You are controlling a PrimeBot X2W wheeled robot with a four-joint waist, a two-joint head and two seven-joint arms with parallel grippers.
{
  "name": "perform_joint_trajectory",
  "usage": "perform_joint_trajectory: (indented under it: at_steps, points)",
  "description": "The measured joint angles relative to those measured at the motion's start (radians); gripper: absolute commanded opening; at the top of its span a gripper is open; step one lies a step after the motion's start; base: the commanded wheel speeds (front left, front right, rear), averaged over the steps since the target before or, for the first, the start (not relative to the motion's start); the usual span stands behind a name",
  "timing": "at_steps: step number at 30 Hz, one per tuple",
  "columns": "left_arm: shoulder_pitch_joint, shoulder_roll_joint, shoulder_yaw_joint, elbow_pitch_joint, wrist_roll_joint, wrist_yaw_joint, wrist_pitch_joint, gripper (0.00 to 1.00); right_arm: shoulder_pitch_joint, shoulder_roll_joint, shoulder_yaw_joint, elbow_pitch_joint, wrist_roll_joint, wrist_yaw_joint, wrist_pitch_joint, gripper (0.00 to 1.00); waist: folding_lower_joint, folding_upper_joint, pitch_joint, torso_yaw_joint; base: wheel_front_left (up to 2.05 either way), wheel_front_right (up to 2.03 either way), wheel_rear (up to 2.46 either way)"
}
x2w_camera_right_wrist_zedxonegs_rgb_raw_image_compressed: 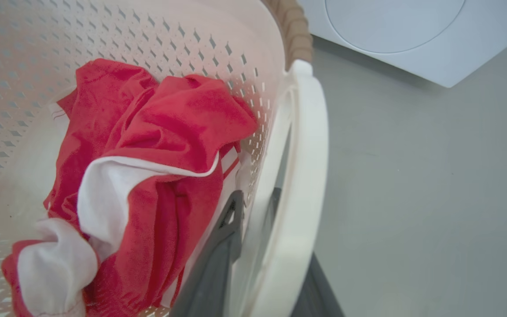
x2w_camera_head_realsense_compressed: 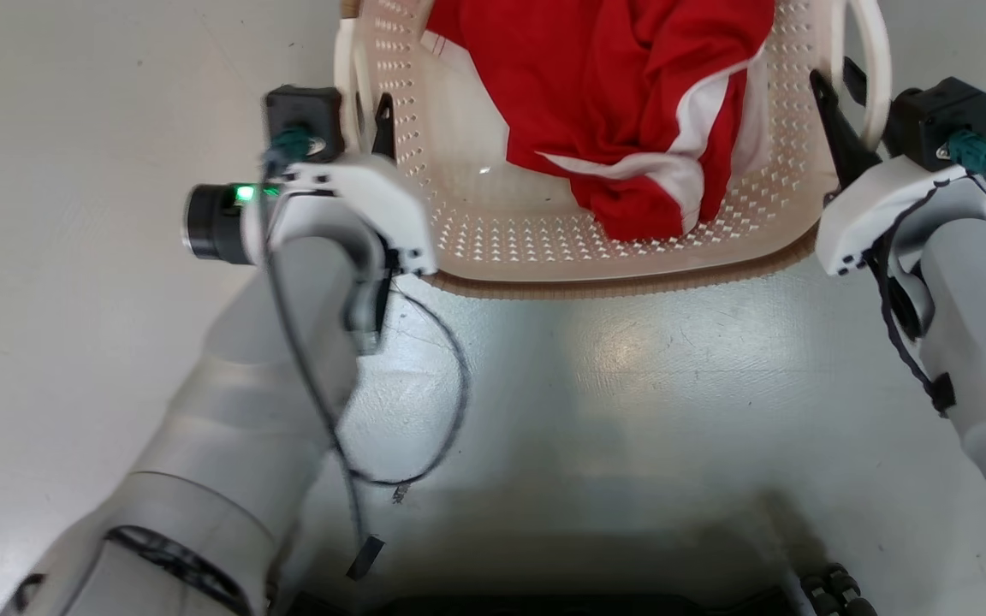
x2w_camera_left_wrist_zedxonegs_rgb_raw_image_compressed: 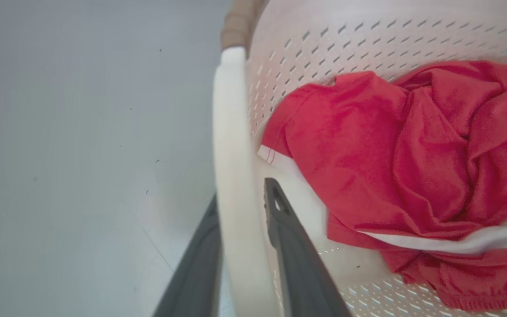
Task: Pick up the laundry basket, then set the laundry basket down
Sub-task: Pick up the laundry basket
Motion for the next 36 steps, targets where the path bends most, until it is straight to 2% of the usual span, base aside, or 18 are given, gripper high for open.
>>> perform_joint_trajectory:
  at_steps: [1, 19, 26, 36]
  points:
    - [-0.002, -0.015, 0.003, 0.001, -0.001, 0.009, -0.001, 0.00, -0.002, 0.007, -0.004, 0.003, 0.010, -0.001, -0.002, 0.00, 0.0000, 0.0000, 0.000, 0.000, 0.00, 0.00, 0.00]
    - [0.012, -0.014, -0.011, 0.055, -0.008, 0.009, 0.001, 0.00, -0.001, 0.039, 0.054, 0.078, 0.061, -0.002, -0.002, 0.00, 0.0000, 0.0000, -0.062, -0.017, 0.00, 0.00, 0.00]
    - [0.050, -0.005, -0.012, 0.113, -0.007, -0.001, 0.002, 0.00, 0.012, 0.086, 0.120, 0.133, 0.106, -0.009, -0.002, 0.00, 0.0000, 0.0000, -0.134, -0.043, 0.00, 0.00, 0.00]
    - [0.189, 0.000, -0.007, 0.169, 0.003, -0.040, 0.007, 0.00, 0.128, 0.156, 0.245, 0.222, 0.237, -0.010, -0.002, 0.00, 0.0000, 0.0000, -0.294, -0.090, 0.00, 0.00, 0.00]
